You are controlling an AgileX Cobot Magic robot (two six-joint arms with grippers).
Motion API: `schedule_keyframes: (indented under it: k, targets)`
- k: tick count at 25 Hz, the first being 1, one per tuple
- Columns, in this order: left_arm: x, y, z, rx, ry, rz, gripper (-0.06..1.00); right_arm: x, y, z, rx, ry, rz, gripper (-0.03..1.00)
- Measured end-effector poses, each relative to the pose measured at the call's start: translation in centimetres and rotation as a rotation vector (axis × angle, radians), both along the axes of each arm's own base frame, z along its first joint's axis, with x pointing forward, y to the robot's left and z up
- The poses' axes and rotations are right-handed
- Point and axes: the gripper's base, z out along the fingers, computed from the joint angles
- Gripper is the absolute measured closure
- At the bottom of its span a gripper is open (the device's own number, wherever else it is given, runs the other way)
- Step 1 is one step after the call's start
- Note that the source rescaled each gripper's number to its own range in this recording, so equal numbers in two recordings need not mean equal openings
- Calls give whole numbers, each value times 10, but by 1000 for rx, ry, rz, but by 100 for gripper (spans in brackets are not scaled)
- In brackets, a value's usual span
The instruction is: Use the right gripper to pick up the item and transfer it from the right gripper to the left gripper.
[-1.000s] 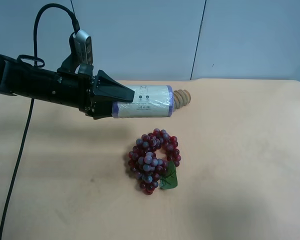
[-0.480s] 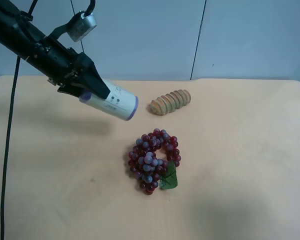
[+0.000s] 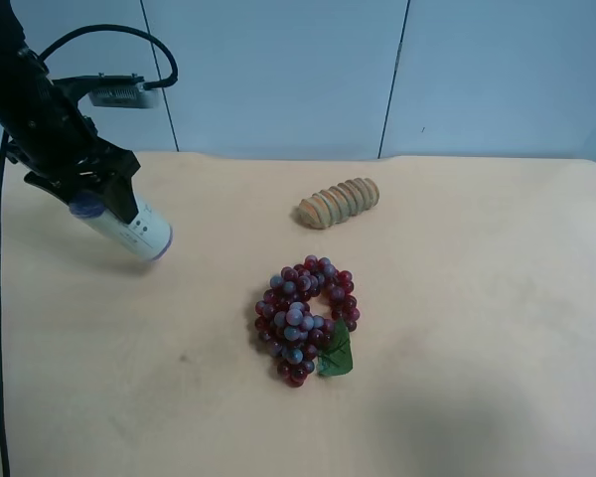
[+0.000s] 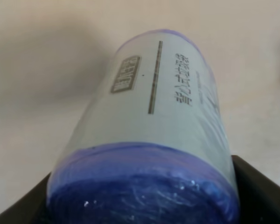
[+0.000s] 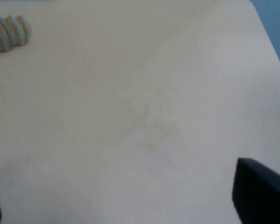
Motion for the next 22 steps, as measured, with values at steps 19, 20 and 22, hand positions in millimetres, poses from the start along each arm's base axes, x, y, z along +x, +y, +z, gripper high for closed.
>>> schedule_keyframes:
  k: [19,20,22]
  targets:
    - [6,-17,-40,189,84,-43,94,0,0,0,0,0,0,-3]
    - [6,-17,-42,192,88,-44,94,0,0,0,0,0,0,-3]
    - [7,-17,-44,194,93,-44,94,0,0,0,0,0,0,-3]
